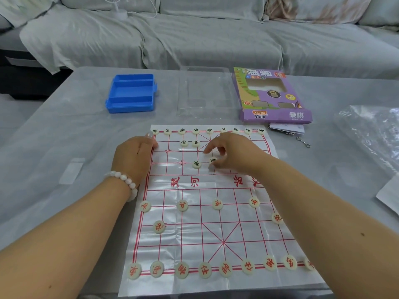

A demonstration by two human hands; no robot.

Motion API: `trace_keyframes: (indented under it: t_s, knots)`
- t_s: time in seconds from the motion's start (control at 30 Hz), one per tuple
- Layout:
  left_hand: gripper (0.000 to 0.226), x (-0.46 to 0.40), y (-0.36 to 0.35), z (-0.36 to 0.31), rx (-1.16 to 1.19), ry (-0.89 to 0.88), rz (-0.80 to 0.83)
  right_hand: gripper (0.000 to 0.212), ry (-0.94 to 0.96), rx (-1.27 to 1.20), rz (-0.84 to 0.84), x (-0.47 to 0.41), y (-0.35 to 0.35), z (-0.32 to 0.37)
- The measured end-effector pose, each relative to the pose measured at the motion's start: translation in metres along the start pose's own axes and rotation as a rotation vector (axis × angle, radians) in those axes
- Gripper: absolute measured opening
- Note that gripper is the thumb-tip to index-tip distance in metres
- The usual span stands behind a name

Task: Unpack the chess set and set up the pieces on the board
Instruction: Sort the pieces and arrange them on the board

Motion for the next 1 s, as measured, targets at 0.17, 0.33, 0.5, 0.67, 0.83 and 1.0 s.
trace_keyframes:
  t_s: [0.17, 0.33, 0.5, 0.67, 0.83, 1.0]
  knots:
    - [0.051, 0.0, -0.001, 0.001, -0.006, 0.007, 0.003, 0.033, 0.111, 0.079, -0.028, 0.0, -0.01, 0.02]
    - [0.053, -0.002, -0.003, 0.004, -0.019, 0.017, 0.027, 0.028, 0.133, 0.055, -0.046, -0.007, -0.015, 0.035]
    - [0.052, -0.001, -0.004, 0.004, -0.02, 0.026, 0.024, 0.028, 0.143, 0.025, -0.052, -0.015, -0.021, 0.05]
    - [0.054, -0.001, -0.001, 0.004, 0.027, 0.025, 0.011, 0.03, 0.087, -0.082, -0.057, -0.018, -0.007, 0.035]
    - [0.054, -0.001, -0.001, 0.003, 0.036, 0.038, 0.021, 0.024, -0.128, -0.214, -0.14, -0.038, 0.009, 0.008]
    - [0.054, 0.0, 0.001, 0.002, 0.038, 0.035, 0.024, 0.035, -0.192, -0.153, -0.078, -0.049, -0.001, 0.009]
Point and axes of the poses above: each hand's wrist, its own x-axis away from the middle knuckle, its own y-axis out of the back of the hand, z = x × y, the point moved 3 cm from there along -x, towards the middle knuckle, and after that the axes turned 14 degrees about -y, right-handed, at the moved point
